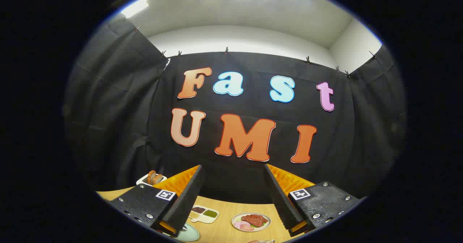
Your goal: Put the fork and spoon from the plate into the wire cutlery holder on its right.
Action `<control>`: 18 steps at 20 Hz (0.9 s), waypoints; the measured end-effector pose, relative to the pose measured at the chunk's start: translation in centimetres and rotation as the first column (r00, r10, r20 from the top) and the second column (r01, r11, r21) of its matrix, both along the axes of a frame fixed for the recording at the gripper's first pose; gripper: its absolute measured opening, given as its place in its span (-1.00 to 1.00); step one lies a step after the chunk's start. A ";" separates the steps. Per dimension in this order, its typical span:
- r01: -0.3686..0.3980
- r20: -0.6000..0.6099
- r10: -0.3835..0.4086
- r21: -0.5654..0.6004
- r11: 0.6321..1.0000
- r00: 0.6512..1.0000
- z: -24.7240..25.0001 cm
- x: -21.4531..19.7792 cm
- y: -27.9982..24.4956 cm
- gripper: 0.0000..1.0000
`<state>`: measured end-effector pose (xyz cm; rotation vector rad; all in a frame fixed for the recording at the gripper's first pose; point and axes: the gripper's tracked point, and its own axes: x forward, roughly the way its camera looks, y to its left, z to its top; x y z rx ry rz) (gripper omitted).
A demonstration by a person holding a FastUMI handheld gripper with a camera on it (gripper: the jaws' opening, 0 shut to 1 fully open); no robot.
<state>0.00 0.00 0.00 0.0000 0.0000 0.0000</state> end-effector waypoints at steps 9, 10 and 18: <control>0.019 -0.006 -0.019 0.013 1.000 1.000 0.1 -1.4 -0.6 0.97; 0.022 -0.006 -0.022 0.014 1.000 1.000 0.1 -1.7 -0.7 0.96; -0.032 -0.127 0.033 0.014 0.999 0.991 -3.7 -1.3 1.7 0.97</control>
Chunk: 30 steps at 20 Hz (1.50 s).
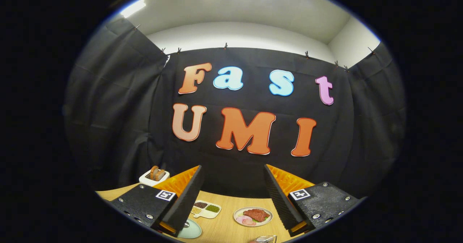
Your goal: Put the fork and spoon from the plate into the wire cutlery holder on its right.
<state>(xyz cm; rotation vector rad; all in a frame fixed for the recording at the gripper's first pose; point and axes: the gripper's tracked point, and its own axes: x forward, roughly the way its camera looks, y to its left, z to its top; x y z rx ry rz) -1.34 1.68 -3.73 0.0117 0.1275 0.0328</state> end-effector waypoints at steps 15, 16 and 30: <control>-0.172 -0.822 0.258 0.196 0.965 0.508 -25.1 -4.5 15.6 0.89; -0.177 -0.847 0.250 0.186 0.966 0.470 -26.1 -4.9 15.9 0.88; -0.063 -0.987 0.141 0.137 0.989 0.070 -37.7 -8.9 19.2 -0.14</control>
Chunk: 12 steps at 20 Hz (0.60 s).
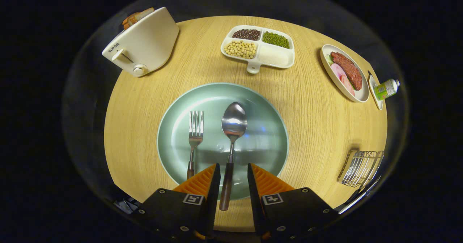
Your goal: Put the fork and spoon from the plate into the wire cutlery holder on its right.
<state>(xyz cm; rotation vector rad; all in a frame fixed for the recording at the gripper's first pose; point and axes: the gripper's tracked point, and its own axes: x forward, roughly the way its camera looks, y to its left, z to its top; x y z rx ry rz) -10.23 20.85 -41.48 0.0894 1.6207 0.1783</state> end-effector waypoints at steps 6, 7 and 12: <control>0.033 -0.049 -0.034 -0.021 0.999 0.998 -2.0 -0.9 0.8 -0.66; 0.036 -0.042 -0.037 -0.025 0.999 0.998 -2.1 -0.7 0.8 -0.72; 0.082 -0.019 -0.081 0.044 0.996 0.997 -1.4 -0.9 1.0 -0.90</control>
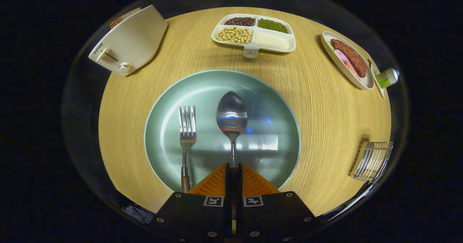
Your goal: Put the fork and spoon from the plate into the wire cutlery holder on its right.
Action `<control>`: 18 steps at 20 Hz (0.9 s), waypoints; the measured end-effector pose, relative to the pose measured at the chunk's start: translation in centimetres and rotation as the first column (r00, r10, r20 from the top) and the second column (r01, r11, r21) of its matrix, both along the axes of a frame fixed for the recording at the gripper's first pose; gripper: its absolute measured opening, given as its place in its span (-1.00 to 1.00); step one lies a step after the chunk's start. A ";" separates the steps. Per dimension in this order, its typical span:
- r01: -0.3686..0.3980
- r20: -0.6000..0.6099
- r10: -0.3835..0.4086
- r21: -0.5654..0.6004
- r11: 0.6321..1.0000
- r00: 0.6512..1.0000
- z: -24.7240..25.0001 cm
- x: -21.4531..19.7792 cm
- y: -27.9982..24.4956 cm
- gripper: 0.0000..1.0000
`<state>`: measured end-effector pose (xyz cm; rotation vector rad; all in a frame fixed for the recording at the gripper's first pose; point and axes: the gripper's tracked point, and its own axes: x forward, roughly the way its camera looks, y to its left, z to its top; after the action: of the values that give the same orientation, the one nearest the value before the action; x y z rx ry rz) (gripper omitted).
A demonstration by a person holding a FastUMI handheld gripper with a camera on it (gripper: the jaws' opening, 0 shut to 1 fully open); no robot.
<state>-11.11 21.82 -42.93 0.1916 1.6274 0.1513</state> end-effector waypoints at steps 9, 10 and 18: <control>0.099 0.196 -0.107 0.052 0.994 0.975 6.5 0.5 -6.6 -0.90; 0.116 0.205 -0.123 0.046 0.992 0.971 7.1 0.1 -7.9 -0.90; 0.260 0.206 -0.248 -0.034 0.965 0.947 8.7 -5.8 -19.8 -0.90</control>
<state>-16.93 2.02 -34.23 0.3278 1.3911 -0.0754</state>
